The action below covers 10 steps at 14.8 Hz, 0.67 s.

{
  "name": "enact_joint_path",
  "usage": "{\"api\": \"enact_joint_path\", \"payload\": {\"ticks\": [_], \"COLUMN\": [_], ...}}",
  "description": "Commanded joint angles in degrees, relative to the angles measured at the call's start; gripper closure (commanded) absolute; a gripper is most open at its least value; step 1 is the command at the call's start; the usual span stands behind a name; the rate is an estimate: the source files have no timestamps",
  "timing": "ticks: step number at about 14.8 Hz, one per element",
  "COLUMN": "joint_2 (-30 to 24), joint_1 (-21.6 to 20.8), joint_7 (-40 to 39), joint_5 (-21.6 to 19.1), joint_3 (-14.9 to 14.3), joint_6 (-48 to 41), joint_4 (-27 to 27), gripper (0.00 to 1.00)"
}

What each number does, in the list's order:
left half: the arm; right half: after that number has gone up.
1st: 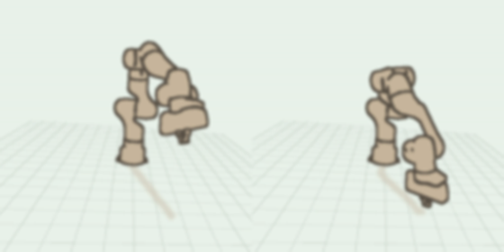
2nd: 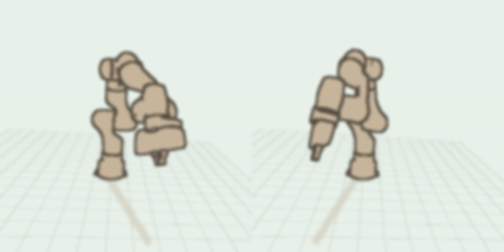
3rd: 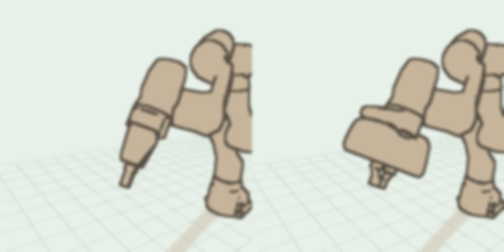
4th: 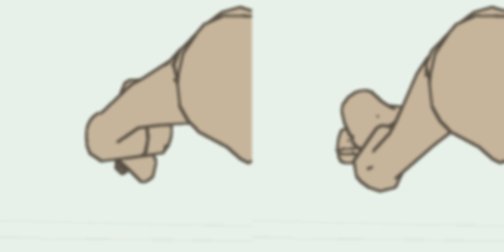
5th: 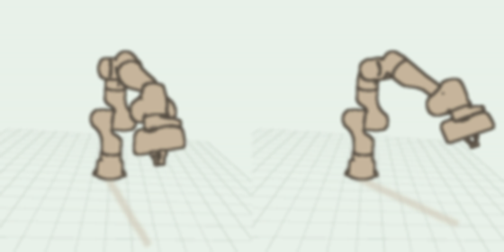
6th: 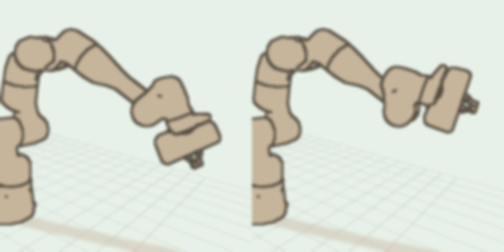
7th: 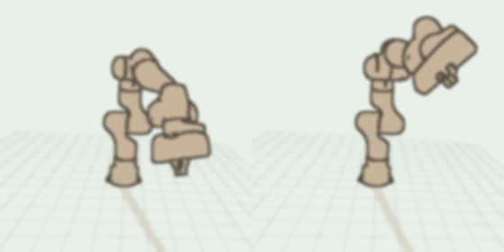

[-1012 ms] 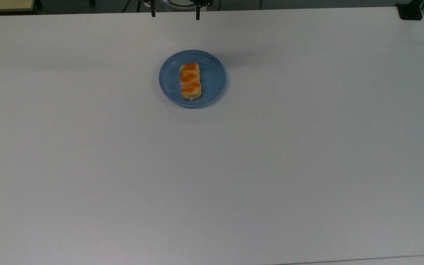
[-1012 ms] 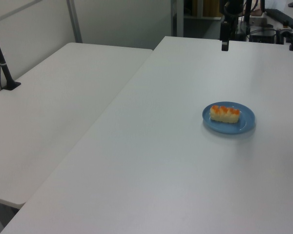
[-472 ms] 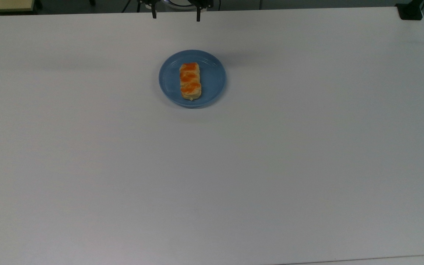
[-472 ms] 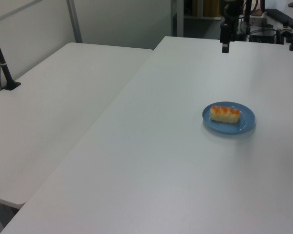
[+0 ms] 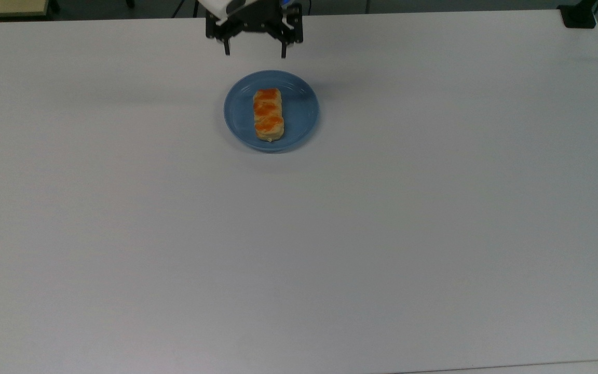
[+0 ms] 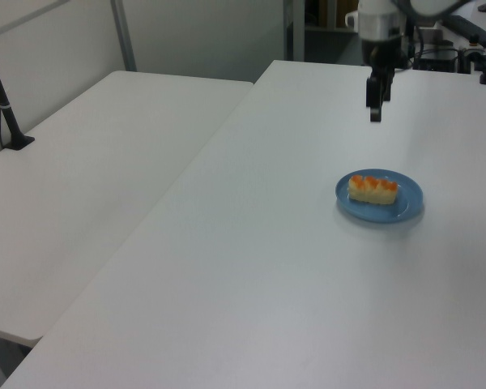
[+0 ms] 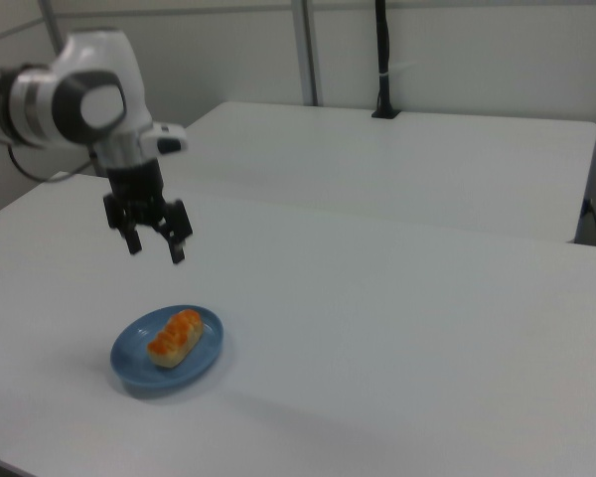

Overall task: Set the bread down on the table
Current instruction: 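Lower the open gripper down over the orange-topped bread on the plate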

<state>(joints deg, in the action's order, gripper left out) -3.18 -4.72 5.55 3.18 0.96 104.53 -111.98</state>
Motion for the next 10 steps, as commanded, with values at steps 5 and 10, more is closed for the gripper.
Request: {"api": "enact_joint_path", "payload": {"ticks": [5, 10], "joint_2": [6.86, 10.12], "joint_1": [-0.12, -0.20], "joint_7": [-1.25, -1.16], "joint_5": [-0.37, 0.95], "joint_3": [-0.17, -0.17], "joint_6": [18.50, 21.24], "joint_4": [-12.65, -12.74], "gripper": [0.00, 0.09]}}
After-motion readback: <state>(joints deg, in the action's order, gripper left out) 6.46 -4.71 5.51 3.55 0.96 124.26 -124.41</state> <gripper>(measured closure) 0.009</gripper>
